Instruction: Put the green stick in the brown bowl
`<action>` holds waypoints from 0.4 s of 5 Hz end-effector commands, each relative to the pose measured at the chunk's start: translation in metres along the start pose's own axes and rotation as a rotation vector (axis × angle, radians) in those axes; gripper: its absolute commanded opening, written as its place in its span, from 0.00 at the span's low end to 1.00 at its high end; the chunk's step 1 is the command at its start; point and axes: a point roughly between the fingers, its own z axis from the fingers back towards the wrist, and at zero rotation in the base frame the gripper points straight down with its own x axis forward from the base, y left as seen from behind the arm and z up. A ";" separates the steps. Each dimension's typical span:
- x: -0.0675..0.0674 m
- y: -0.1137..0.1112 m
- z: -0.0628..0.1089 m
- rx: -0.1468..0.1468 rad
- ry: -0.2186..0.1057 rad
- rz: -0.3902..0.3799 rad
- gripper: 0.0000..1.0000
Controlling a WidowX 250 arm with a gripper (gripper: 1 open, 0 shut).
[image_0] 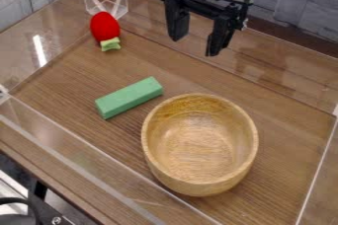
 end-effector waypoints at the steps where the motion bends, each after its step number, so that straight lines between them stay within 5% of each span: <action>1: -0.006 0.004 -0.012 -0.002 0.027 -0.058 1.00; 2: -0.022 0.021 -0.026 0.006 0.041 -0.187 1.00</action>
